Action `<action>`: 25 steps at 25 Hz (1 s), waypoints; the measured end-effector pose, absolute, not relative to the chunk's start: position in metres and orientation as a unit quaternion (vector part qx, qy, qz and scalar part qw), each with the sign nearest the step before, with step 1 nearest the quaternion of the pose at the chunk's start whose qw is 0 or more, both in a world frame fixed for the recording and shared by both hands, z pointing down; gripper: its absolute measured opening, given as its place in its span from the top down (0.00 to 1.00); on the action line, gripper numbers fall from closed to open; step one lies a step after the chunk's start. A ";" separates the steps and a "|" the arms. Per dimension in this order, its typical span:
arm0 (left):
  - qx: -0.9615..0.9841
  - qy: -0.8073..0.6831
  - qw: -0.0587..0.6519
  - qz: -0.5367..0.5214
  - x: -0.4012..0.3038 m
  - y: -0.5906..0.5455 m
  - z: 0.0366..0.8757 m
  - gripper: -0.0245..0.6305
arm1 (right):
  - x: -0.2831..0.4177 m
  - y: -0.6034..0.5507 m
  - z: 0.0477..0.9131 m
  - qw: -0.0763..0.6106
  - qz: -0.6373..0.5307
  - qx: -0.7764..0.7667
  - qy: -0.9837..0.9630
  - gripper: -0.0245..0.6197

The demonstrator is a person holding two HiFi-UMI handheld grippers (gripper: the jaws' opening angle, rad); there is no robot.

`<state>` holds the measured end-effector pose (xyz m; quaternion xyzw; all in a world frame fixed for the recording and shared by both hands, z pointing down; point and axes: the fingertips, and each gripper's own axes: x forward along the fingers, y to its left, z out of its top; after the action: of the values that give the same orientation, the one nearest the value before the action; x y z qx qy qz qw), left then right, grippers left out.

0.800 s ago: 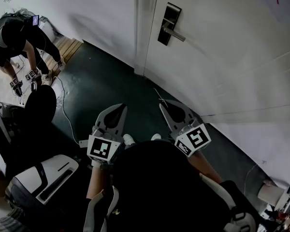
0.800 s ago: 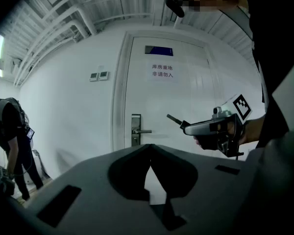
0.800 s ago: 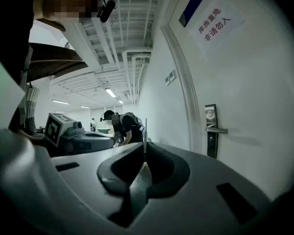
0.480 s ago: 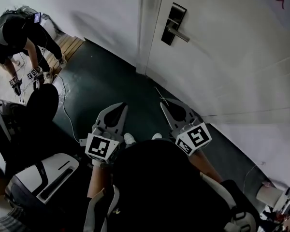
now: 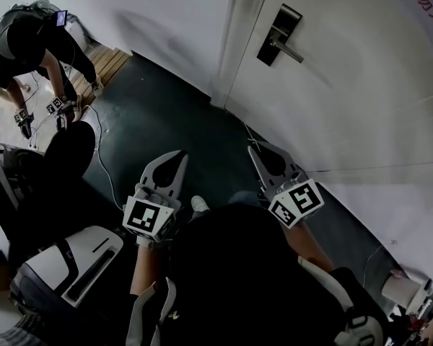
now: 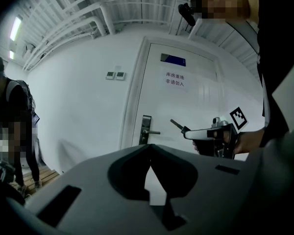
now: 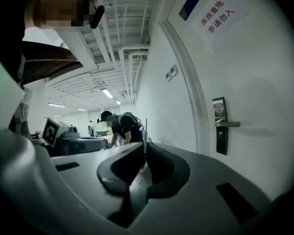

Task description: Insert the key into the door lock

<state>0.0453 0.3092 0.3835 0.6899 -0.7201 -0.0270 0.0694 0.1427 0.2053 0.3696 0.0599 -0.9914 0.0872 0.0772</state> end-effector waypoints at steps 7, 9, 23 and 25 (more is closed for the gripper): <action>0.681 -0.725 0.099 -0.030 0.017 0.306 0.393 0.95 | 0.125 0.188 0.381 0.077 0.117 0.075 -0.987 0.91; 0.678 -0.727 0.103 -0.026 0.010 0.295 0.394 0.95 | 0.119 0.176 0.383 0.075 0.126 0.075 -0.986 0.91; 0.676 -0.729 0.107 -0.007 -0.054 0.168 0.403 0.95 | 0.050 0.055 0.397 0.084 0.145 0.051 -0.985 0.91; 0.677 -0.728 0.110 -0.003 -0.060 0.148 0.402 0.95 | 0.043 0.040 0.398 0.085 0.150 0.046 -0.984 0.91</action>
<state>-0.0605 0.1483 0.4020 0.6768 -0.7279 -0.0031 0.1097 0.0428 0.0403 0.3985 0.0455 -0.9840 0.1497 0.0847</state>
